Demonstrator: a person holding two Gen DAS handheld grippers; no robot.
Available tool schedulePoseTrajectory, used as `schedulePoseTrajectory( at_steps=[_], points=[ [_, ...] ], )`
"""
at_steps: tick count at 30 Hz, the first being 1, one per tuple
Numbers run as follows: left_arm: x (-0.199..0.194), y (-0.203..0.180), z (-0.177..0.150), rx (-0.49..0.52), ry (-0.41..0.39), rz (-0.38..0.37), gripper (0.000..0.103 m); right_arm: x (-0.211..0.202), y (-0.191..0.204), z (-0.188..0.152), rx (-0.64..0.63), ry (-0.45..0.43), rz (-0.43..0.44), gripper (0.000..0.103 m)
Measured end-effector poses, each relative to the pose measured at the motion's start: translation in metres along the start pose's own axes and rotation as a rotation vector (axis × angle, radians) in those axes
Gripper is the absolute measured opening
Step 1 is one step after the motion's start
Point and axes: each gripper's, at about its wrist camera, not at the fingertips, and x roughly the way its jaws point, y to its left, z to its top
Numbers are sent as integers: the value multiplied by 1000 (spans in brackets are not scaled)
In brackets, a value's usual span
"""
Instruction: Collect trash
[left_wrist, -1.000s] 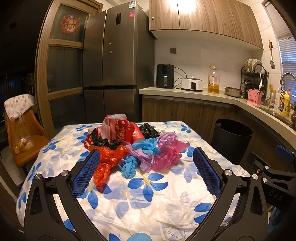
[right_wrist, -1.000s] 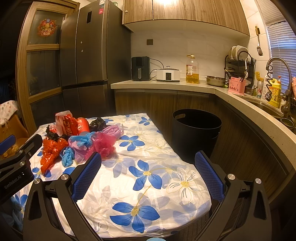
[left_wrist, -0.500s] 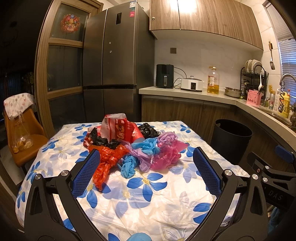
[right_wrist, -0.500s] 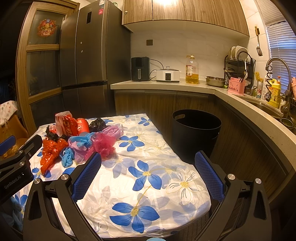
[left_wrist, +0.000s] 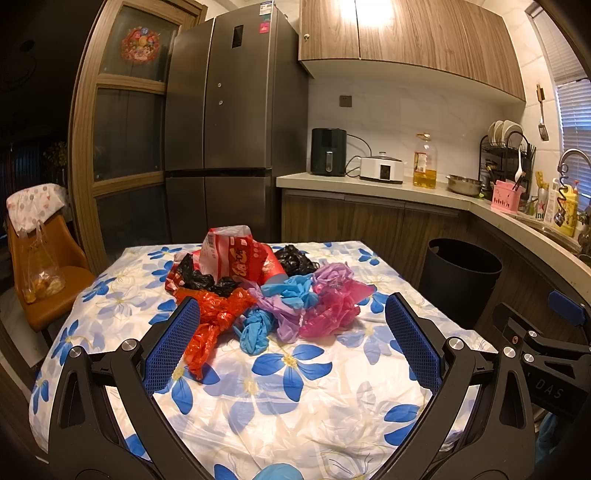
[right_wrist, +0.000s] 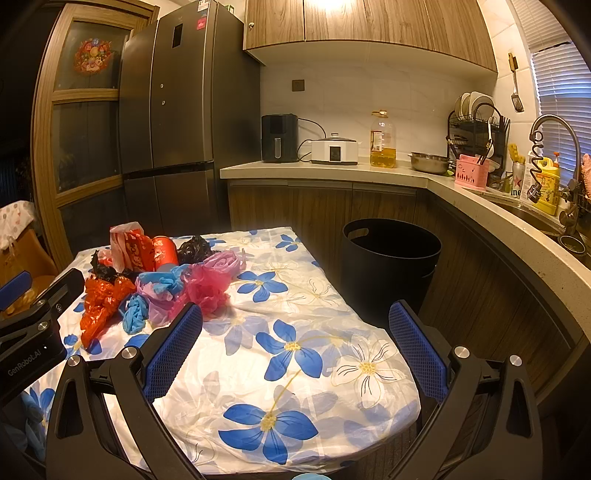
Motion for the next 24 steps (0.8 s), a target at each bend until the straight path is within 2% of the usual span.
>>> schedulePoseTrajectory(
  at_steps=[24],
  points=[
    [-2, 0, 2, -2, -1, -5, 99, -2, -1, 2, -1, -5, -1, 98]
  ],
)
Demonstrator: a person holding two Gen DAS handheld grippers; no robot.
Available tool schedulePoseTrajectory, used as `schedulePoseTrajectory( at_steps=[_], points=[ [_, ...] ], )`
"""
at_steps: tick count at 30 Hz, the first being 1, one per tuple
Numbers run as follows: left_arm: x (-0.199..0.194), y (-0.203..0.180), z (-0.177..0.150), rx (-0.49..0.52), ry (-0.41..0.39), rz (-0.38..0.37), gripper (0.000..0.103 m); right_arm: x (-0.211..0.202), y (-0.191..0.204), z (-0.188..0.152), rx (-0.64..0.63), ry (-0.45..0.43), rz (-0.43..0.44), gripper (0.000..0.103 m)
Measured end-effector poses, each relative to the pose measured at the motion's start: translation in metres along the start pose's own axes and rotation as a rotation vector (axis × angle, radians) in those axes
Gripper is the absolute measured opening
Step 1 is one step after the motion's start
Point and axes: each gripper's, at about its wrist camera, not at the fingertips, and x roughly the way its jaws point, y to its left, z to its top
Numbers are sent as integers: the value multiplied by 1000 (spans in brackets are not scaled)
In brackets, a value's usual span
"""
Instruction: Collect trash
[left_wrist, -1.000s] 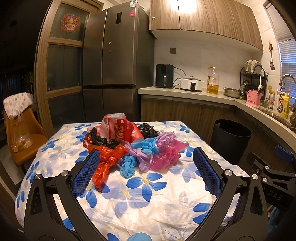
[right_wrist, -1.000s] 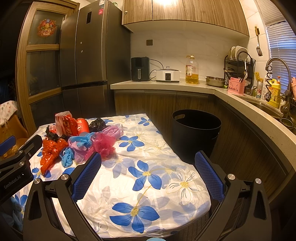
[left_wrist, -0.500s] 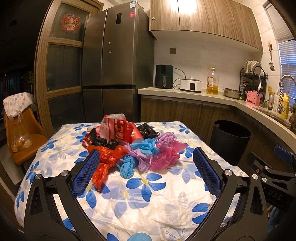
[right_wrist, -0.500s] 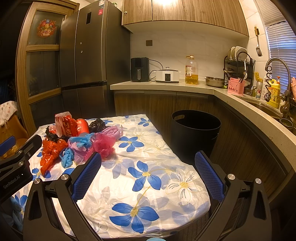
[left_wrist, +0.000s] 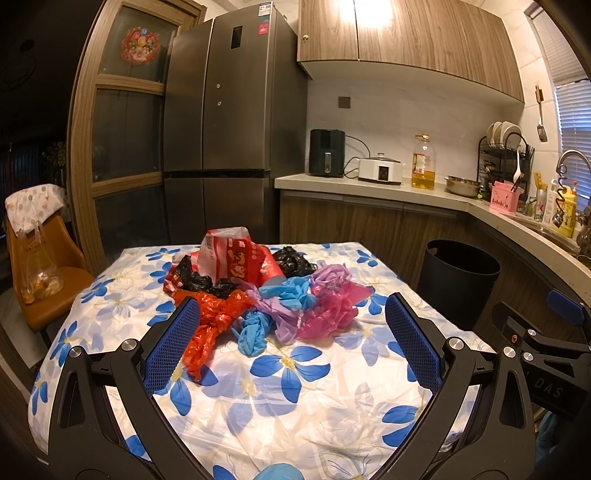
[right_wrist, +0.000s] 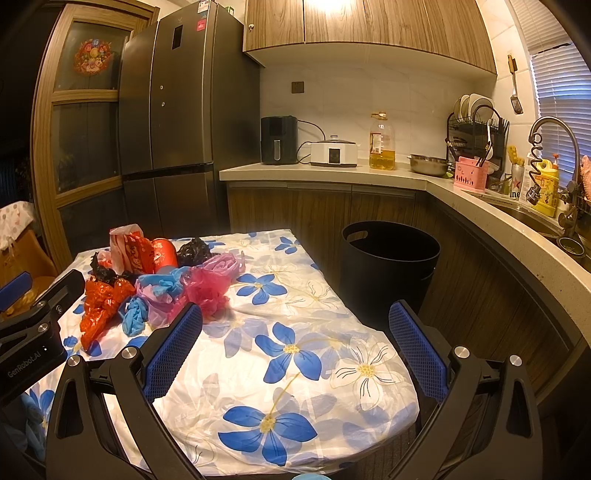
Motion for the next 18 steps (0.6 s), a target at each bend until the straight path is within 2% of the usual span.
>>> schedulePoseTrajectory(
  at_steps=[18],
  points=[
    [2, -4, 2, 4, 2, -5, 99, 3, 2, -3, 0, -4, -1, 98]
  ],
)
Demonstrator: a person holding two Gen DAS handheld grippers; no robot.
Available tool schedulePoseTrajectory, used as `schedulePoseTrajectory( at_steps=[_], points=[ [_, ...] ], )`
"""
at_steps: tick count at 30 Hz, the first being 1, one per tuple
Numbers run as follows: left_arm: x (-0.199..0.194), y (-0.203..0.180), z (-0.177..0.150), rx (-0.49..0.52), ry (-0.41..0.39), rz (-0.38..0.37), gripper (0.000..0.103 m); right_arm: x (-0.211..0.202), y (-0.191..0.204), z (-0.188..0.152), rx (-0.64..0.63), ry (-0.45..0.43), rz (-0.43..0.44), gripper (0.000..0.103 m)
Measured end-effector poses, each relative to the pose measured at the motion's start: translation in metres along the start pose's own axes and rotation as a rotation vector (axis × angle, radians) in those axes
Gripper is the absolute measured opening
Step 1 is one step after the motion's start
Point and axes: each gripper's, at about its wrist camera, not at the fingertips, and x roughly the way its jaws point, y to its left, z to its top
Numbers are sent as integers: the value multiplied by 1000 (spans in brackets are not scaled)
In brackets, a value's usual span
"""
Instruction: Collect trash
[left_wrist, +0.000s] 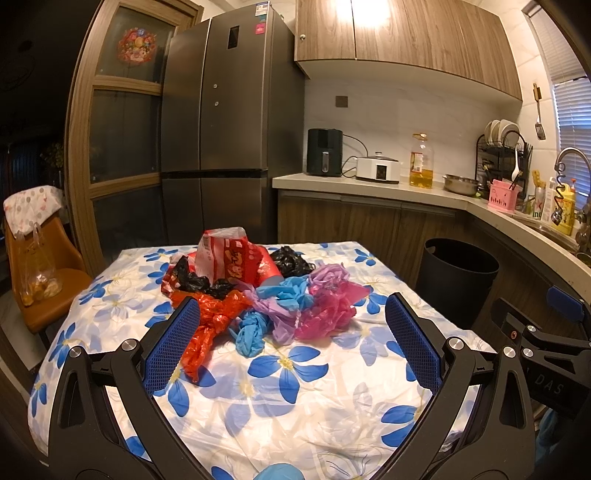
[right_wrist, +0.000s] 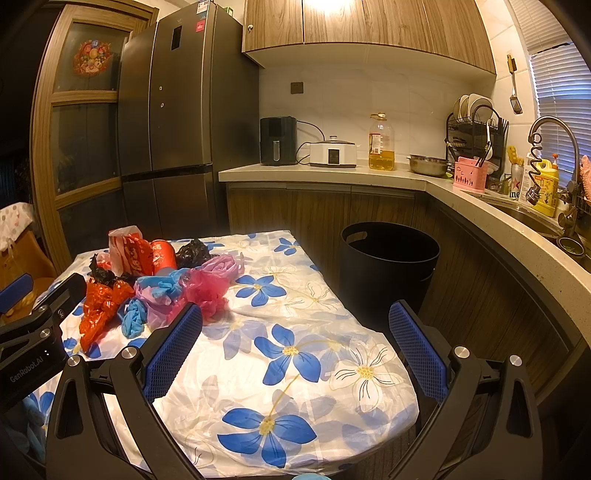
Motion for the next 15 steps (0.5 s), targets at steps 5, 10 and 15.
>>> schedulePoseTrajectory(
  at_steps=[5, 10, 15],
  points=[
    [0, -1, 0, 0, 1, -1, 99, 0, -2, 2, 0, 2, -1, 98],
    [0, -1, 0, 0, 0, -1, 99, 0, -2, 2, 0, 2, -1, 98],
    [0, 0, 0, 0, 2, -1, 99, 1, -2, 2, 0, 2, -2, 98]
  ],
)
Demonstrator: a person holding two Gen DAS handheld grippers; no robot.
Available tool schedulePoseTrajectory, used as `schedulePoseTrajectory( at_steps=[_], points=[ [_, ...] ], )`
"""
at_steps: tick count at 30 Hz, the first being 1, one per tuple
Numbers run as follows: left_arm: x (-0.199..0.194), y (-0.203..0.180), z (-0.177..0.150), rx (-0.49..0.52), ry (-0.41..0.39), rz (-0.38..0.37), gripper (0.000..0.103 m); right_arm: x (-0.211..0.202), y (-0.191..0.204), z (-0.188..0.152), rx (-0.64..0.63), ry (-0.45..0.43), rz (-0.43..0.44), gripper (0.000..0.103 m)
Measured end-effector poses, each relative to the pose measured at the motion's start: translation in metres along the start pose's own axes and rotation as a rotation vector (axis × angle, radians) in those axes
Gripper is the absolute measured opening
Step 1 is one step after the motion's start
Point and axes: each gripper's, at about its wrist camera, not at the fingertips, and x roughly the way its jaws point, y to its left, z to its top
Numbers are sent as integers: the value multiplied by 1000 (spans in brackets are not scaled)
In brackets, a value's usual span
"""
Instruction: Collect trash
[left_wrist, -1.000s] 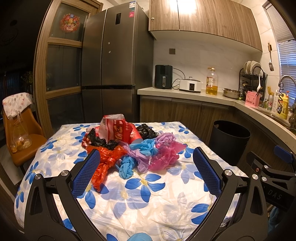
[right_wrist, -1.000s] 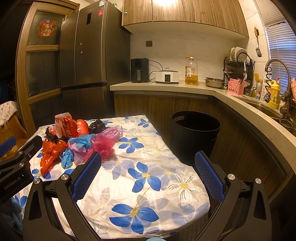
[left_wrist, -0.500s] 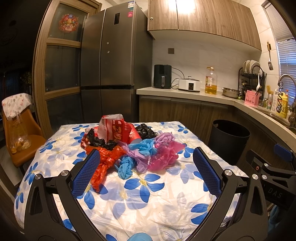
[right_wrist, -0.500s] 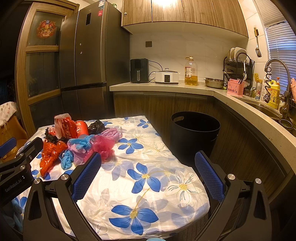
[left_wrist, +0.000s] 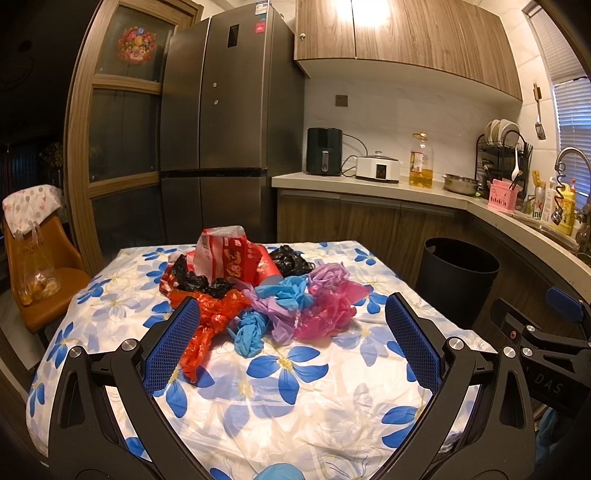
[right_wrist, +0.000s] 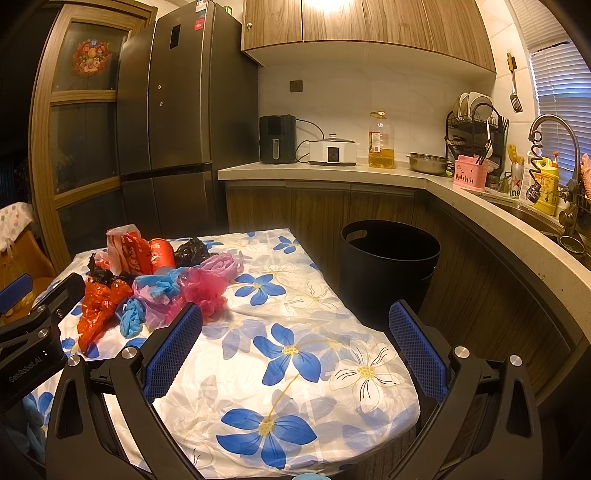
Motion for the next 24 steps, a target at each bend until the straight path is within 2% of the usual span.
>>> schedulePoseTrajectory(
  at_steps=[15, 24],
  points=[
    [8, 0, -4, -2, -4, 3, 99, 10, -2, -5, 15, 3, 0, 98],
    [21, 27, -22, -28, -25, 7, 98, 33, 5, -15, 11, 5, 44, 98]
  ],
)
